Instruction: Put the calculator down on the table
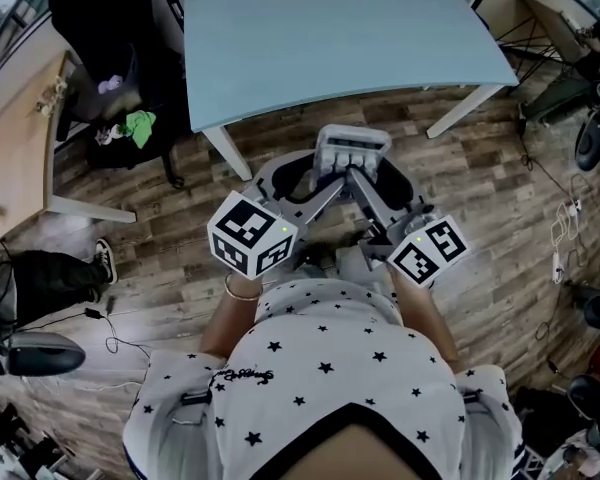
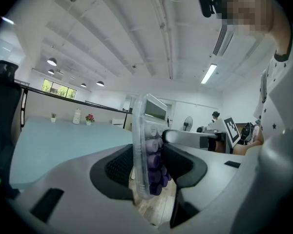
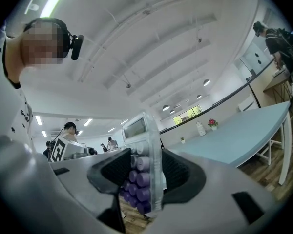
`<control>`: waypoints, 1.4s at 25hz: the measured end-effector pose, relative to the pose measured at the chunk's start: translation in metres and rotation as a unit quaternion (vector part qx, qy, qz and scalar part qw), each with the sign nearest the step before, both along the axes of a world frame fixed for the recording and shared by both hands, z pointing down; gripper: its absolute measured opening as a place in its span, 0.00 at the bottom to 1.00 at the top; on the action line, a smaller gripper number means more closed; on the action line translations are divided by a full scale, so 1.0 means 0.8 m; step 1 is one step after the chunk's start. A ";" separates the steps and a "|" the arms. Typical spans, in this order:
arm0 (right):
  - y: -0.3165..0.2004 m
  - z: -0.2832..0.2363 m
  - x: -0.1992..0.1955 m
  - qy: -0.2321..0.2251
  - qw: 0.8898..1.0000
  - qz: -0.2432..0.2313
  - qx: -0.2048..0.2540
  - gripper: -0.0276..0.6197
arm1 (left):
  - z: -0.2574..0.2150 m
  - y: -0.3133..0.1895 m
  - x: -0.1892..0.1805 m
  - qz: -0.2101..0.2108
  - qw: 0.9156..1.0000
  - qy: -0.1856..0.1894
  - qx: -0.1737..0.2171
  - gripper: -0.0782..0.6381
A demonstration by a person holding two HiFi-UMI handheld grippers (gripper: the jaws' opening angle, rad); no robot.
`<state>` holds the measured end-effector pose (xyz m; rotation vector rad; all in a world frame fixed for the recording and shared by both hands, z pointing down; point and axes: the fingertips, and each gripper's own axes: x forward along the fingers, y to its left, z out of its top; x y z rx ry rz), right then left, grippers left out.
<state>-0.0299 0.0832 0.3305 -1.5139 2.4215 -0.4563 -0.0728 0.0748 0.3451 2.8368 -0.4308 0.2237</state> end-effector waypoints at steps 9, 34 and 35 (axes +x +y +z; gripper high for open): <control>-0.061 0.007 -0.007 -0.019 0.998 -0.056 -0.010 0.33 | 0.005 -0.054 -0.008 -0.057 0.998 -0.009 -0.004 0.40; -0.252 0.034 0.068 -0.054 0.985 -0.162 -0.040 0.33 | 0.028 -0.232 0.067 -0.161 0.985 -0.055 -0.014 0.41; -0.257 0.034 0.071 -0.055 0.984 -0.165 -0.041 0.33 | 0.027 -0.237 0.070 -0.164 0.985 -0.057 -0.015 0.41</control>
